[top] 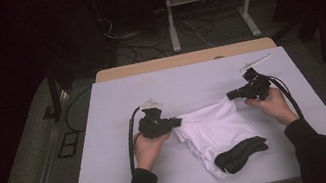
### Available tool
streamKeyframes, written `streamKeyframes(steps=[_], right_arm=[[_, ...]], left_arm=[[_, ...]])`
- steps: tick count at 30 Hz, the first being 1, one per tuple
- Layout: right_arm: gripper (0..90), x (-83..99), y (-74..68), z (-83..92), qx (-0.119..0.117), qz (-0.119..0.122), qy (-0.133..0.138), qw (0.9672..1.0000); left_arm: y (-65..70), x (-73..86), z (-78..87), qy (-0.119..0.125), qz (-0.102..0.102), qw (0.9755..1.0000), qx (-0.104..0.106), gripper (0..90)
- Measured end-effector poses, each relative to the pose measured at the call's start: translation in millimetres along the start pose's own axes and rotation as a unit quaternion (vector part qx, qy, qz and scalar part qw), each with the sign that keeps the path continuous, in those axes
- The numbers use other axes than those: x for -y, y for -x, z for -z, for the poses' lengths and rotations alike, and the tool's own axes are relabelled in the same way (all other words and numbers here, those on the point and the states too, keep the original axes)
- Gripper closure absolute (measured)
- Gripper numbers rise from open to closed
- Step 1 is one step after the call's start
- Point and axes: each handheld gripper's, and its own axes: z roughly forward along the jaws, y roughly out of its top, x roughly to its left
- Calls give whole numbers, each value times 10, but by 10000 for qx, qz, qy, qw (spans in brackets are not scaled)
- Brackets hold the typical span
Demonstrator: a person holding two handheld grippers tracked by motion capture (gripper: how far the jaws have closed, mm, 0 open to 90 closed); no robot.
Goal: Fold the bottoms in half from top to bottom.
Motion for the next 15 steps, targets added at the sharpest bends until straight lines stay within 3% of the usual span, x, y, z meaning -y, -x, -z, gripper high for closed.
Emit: streamKeyframes(steps=[2,7,12,15], right_arm=[[873,-25,-15,-34,1,-6,3,10000],[873,-96,-44,-98,8,6,-4,10000],[873,-148,-59,-146,-10,-42,57,10000],[873,-171,-62,-181,63,-54,1,10000]], left_arm=[[-26,-7,15,-21,-15,10000,-8,846],[-93,-30,60,-107,-303,9995,-51,845],[-198,-87,80,-195,-327,9992,-101,845],[-297,-153,78,-106,-270,9996,-21,846]])
